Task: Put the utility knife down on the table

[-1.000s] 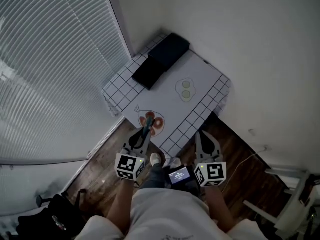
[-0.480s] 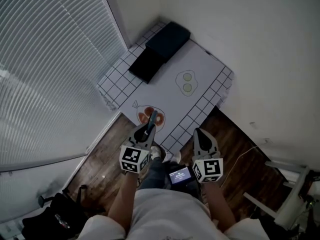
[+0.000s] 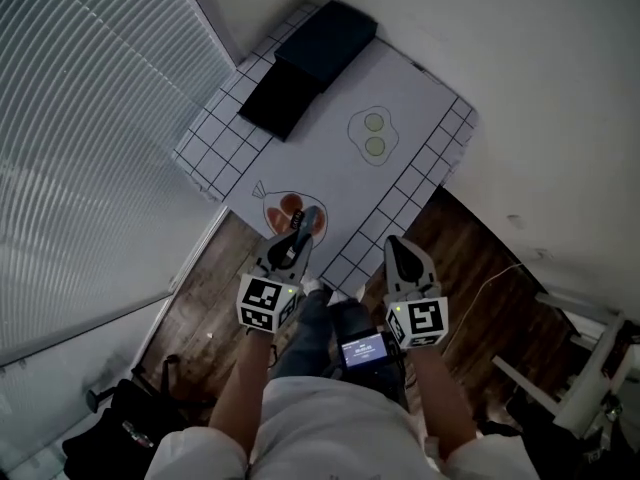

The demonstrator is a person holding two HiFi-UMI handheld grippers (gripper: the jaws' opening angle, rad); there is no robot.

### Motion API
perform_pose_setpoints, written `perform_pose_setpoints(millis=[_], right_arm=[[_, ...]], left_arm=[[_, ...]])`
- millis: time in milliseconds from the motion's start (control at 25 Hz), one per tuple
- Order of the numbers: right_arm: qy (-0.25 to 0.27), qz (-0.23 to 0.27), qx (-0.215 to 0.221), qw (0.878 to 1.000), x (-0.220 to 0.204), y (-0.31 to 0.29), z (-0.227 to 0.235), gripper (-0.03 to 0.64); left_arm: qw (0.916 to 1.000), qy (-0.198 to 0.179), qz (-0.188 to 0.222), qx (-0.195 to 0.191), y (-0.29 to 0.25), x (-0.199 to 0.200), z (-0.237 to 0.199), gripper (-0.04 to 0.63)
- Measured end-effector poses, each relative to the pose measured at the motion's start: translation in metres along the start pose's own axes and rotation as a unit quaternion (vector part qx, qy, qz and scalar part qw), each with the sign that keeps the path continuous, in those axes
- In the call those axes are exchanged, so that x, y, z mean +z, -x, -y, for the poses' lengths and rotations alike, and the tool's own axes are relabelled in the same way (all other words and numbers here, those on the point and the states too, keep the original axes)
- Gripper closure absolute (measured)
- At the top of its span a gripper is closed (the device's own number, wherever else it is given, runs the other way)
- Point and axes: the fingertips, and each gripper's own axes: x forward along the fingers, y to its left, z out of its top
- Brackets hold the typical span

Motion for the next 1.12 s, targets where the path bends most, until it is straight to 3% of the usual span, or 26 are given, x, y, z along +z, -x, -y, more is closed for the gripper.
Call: perform_pose_setpoints(millis=[560, 720, 840, 1000, 1120], right_arm=[[-0.023, -0.034, -0.031, 0.999, -0.046, -0.022, 0.018, 0.609], [-0.030, -0.039, -0.031, 0.998, -0.051, -0.021, 0.015, 0.609], [-0.031, -0.042, -0.030, 0.998, -0.055, -0.019, 0.013, 0.609], [-0.037, -0.045, -0.029, 0.998, -0.059, -0.017, 0.011, 0.609], [-0.036, -0.048, -0.026, 0.998, -0.062, -0.017, 0.010, 0.609]], left_arm=[[0.9958, -0.023, -0.072, -0.053, -0.046, -0.040, -0.008, 0.520], [0.9943, -0.020, -0.095, -0.044, -0.055, -0.047, -0.013, 0.520], [0.9904, -0.063, -0.118, -0.034, -0.062, -0.049, -0.014, 0.520], [0.9786, -0.134, -0.153, -0.033, -0.069, -0.063, -0.006, 0.520], [0.9733, -0.158, -0.163, -0.035, -0.074, -0.069, -0.001, 0.520]])
